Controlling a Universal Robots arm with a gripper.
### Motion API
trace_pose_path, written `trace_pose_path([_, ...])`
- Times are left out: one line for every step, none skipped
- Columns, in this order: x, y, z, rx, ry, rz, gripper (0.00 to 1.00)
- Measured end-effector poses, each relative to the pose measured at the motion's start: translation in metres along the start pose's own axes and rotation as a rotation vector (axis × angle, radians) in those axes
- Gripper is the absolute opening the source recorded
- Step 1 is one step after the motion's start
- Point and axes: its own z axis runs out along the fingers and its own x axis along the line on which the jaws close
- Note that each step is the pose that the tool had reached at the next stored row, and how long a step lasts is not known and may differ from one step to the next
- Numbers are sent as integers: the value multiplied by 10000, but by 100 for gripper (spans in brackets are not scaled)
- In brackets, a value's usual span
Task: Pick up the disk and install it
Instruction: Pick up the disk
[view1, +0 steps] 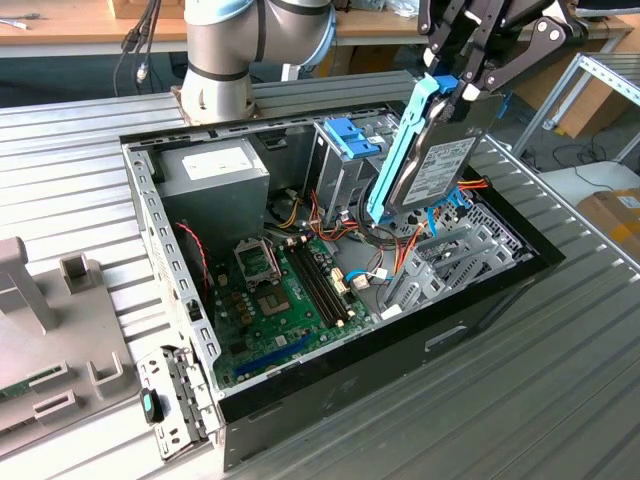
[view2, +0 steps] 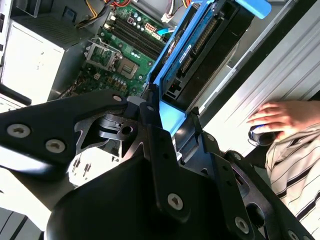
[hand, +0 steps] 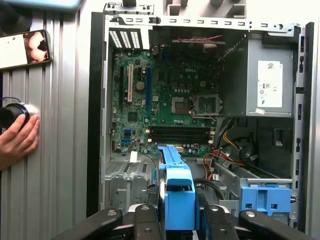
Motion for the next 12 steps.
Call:
trace_pose_path([1, -52, -1, 0, 0, 2, 36])
trace_pose_path([2, -116, -2, 0, 1, 2, 36])
trace_pose_path([3, -166, -2, 1, 0, 1, 36])
trace_pose_path([6, -178, -2, 0, 0, 0, 36])
trace_pose_path([13, -187, -2, 0, 0, 2, 36])
trace_pose_path([32, -197, -2, 1, -1, 2, 36])
trace_pose_path([54, -204, -2, 0, -1, 2, 36])
trace_pose_path([76, -209, -2, 0, 0, 1, 36])
trace_pose_path([114, -214, -3, 0, 0, 2, 36])
trace_pose_path([178, -222, -4, 0, 1, 2, 36])
trace_pose_path([217, -224, -4, 0, 1, 2, 36])
trace_pose_path([247, -225, -5, 0, 0, 2, 36])
